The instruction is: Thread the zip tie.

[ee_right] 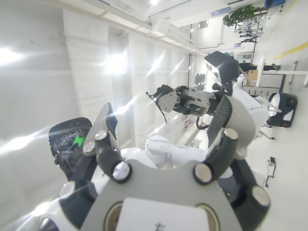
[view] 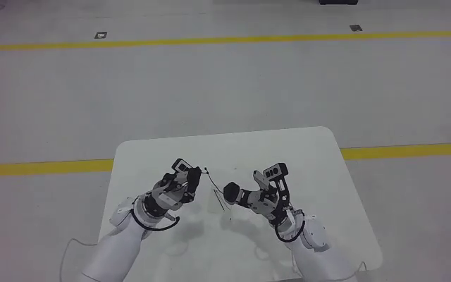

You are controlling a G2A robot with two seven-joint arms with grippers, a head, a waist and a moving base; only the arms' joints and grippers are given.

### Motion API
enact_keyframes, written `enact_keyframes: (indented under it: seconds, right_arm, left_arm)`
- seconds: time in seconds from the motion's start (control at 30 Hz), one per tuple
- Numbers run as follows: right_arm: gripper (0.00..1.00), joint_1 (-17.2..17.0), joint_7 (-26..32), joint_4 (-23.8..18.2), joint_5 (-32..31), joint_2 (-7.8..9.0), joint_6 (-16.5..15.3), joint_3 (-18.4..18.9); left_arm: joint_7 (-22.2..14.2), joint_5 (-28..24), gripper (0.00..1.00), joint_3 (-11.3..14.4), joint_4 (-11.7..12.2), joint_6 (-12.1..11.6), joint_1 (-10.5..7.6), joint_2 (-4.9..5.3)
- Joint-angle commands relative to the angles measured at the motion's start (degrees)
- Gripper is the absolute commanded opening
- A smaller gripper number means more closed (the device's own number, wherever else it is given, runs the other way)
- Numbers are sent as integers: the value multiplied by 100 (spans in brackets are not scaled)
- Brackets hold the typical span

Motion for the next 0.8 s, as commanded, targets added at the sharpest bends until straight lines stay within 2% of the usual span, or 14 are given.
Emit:
enact_keyframes:
  seconds: [0.0,0.17,0.23,0.27,0.33,0.4,0.53,0.63,0.67,0.77]
  right_arm:
    - [100,0,1,1,1,0,0,-1]
    - [100,0,1,1,1,0,0,-1]
    - [100,25,-54,-20,-108,5,0,30]
    - [100,37,-136,-32,-279,12,0,113]
    - [100,-7,-248,-104,-469,10,0,275]
    - [100,-60,-358,-170,-673,-4,0,486]
    - [100,-255,-521,-374,-1353,-83,0,937]
    - [100,-431,-633,-512,-1583,-188,0,1137]
    - [100,-460,-700,-574,-1779,-219,0,1215]
    - [100,-460,-700,-574,-1779,-219,0,1215]
  left_arm:
    - [-1,0,0,0,0,0,0,0]
    - [-1,0,0,0,0,0,0,0]
    - [154,391,0,-34,-79,-152,-39,17]
    - [170,354,0,-51,-135,-219,-15,15]
    - [276,909,0,-174,-183,-496,-25,50]
    - [343,1176,0,-278,-194,-705,9,73]
    - [306,2126,0,-448,-215,-989,11,149]
    - [456,2473,0,-557,-151,-1247,69,179]
    - [489,2651,0,-576,-151,-1263,67,193]
    - [489,2651,0,-576,-151,-1263,67,193]
